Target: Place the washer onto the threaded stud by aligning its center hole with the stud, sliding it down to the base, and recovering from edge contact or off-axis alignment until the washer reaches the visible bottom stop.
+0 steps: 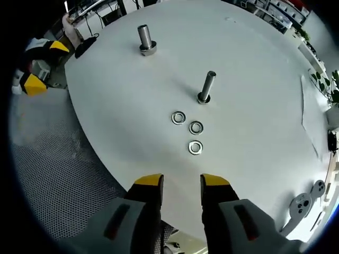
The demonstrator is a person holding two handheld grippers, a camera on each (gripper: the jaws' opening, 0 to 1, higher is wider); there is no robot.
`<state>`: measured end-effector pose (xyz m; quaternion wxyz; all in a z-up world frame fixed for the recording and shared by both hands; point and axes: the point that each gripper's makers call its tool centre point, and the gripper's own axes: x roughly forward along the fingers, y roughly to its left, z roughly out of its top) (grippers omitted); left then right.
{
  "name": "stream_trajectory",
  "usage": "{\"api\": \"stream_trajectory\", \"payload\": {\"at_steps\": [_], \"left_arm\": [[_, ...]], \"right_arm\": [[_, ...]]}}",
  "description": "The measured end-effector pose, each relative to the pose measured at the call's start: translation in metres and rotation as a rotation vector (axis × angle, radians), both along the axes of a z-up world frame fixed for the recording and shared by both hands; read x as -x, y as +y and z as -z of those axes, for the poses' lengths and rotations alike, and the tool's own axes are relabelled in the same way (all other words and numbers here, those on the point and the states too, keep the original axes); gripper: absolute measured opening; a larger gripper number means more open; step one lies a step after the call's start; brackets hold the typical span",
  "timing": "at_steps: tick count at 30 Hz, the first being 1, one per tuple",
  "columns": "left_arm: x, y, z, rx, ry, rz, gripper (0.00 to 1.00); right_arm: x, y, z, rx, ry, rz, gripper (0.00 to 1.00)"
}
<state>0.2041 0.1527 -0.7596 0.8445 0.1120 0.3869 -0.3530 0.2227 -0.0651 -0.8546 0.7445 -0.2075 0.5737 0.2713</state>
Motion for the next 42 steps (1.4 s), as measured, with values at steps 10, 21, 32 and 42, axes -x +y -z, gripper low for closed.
{"api": "stream_trajectory", "payload": {"at_steps": [10, 21, 32, 42], "left_arm": [[0.002, -0.001, 0.0, -0.003, 0.002, 0.01, 0.42], [0.0, -0.001, -0.001, 0.005, -0.001, 0.002, 0.42], [-0.001, -0.002, -0.003, 0.017, -0.005, -0.002, 0.42], [-0.002, -0.001, -0.003, 0.019, -0.002, -0.007, 0.42]], "right_arm": [[0.0, 0.004, 0.001, -0.01, -0.005, -0.005, 0.3], [-0.011, 0.001, 0.01, -0.001, -0.013, 0.013, 0.29], [-0.031, 0.008, 0.014, 0.02, 0.008, -0.024, 0.27], [-0.037, 0.006, 0.015, 0.075, 0.075, -0.083, 0.23]]}}
